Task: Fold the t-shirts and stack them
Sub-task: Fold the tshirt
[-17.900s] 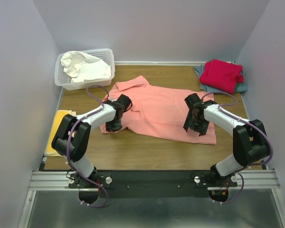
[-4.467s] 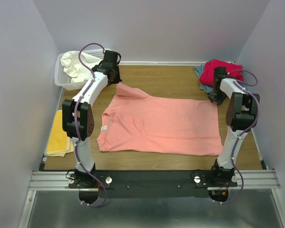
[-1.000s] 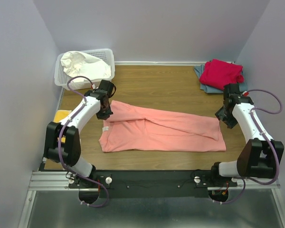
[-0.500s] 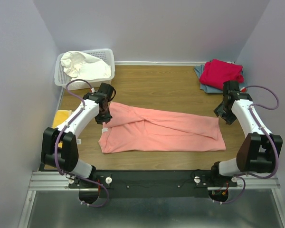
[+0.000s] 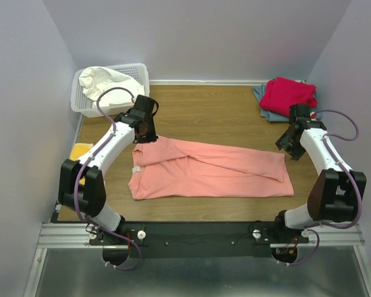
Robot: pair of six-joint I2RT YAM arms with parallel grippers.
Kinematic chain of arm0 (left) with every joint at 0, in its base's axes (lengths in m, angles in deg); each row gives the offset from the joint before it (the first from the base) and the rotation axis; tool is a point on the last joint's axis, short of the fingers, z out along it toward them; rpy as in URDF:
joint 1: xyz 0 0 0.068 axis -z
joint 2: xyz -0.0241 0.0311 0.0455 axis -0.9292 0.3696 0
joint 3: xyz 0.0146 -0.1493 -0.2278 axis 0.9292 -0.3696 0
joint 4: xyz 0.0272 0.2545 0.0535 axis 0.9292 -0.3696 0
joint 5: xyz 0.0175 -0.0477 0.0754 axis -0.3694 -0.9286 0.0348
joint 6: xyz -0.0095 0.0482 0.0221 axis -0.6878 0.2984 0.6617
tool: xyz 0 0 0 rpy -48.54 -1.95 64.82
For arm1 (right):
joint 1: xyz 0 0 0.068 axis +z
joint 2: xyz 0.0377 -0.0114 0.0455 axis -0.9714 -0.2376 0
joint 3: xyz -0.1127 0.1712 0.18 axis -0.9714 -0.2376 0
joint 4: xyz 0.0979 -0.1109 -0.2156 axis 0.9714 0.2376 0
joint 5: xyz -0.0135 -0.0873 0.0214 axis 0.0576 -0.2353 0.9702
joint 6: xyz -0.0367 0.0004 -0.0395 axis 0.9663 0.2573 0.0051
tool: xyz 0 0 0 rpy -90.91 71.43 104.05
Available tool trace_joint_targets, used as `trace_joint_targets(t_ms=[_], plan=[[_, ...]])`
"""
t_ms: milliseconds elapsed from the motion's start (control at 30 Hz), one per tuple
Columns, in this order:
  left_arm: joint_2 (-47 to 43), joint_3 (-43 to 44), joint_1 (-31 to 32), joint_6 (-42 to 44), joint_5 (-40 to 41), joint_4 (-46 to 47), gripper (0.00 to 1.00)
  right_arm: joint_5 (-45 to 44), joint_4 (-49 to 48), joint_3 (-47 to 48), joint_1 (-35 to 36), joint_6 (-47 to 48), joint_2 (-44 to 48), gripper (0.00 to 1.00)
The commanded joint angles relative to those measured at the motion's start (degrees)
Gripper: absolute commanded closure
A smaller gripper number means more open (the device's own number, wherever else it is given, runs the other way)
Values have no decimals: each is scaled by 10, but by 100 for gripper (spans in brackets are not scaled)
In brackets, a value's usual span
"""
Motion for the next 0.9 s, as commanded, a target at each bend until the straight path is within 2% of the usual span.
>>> trace_joint_targets(t_ms=[0, 133, 333, 633, 867], plan=[[76, 47, 16, 58, -58, 78, 70, 12, -12, 8, 3, 8, 2, 36], [148, 86, 36, 84, -58, 77, 70, 14, -11, 5, 4, 7, 8, 36], [200, 107, 55, 82, -79, 84, 70, 15, -11, -1, 4, 7, 14, 36], [235, 121, 66, 95, -100, 89, 70, 14, -11, -8, 4, 4, 19, 36], [255, 119, 66, 92, -66, 86, 69, 13, -10, -11, 4, 5, 21, 36]])
